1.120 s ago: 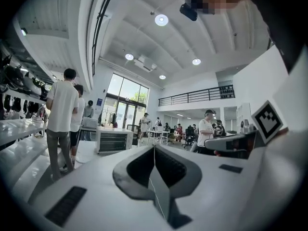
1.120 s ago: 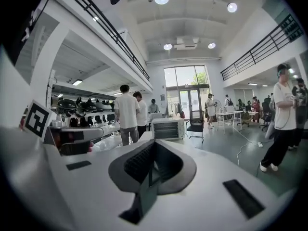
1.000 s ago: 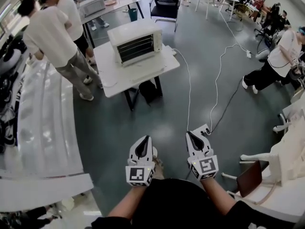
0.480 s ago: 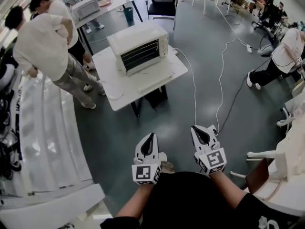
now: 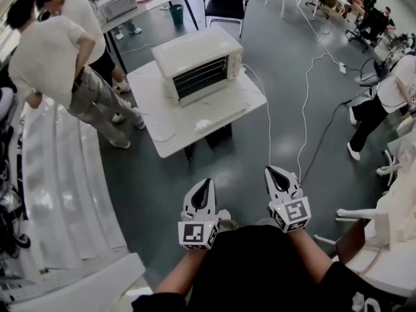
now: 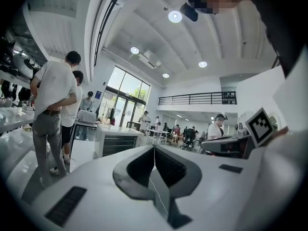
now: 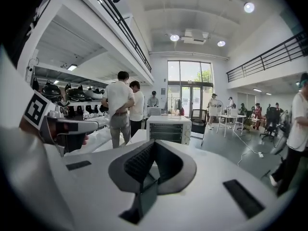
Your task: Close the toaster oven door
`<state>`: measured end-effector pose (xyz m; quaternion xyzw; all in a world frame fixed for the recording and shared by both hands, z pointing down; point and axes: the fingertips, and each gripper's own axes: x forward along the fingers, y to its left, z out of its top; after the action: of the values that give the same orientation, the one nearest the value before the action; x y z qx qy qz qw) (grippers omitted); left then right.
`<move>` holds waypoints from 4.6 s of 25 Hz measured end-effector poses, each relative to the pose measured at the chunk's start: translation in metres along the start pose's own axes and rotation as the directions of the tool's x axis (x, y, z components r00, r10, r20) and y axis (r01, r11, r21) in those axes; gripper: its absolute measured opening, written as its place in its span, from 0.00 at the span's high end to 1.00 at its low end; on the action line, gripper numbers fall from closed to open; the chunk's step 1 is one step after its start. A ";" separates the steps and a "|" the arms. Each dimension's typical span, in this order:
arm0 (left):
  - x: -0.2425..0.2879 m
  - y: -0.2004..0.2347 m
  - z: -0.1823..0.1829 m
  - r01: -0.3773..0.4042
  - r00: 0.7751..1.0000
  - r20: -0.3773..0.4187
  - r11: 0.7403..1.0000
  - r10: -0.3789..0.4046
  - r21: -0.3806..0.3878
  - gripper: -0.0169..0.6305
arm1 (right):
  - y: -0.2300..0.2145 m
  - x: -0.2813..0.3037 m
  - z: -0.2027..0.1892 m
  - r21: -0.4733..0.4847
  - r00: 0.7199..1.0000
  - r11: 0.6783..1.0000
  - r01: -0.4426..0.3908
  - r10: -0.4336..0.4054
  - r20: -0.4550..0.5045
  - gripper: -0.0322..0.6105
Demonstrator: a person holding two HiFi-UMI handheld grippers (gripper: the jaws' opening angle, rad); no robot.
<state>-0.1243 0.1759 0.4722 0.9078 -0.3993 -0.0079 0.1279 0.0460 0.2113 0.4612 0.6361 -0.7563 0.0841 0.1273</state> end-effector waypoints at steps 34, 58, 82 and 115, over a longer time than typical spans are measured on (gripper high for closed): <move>0.110 0.076 -0.014 -0.287 0.958 0.014 0.958 0.287 -0.013 0.94 | -0.052 0.186 0.022 -0.001 0.955 0.955 -0.295 0.295 -0.010 0.92; 0.235 0.121 -0.013 -0.526 0.849 -0.050 0.850 0.526 0.002 0.94 | -0.146 0.303 0.041 -0.015 0.853 0.853 -0.521 0.521 -0.023 0.92; 0.254 0.217 -0.181 -0.491 0.853 -0.337 0.832 0.398 -0.260 0.94 | -0.147 0.349 0.044 -0.096 0.905 0.902 -0.422 0.413 -0.099 0.92; 0.285 0.241 -0.268 -0.372 0.927 -0.336 0.497 0.164 -0.784 0.78 | -0.115 0.345 0.059 -0.106 0.909 0.905 -0.412 0.401 -0.114 0.92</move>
<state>-0.0728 -0.1269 0.8136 0.6566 -0.4667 -0.0783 0.5873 0.0991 -0.1510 0.5044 0.4508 -0.8696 0.0888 0.1809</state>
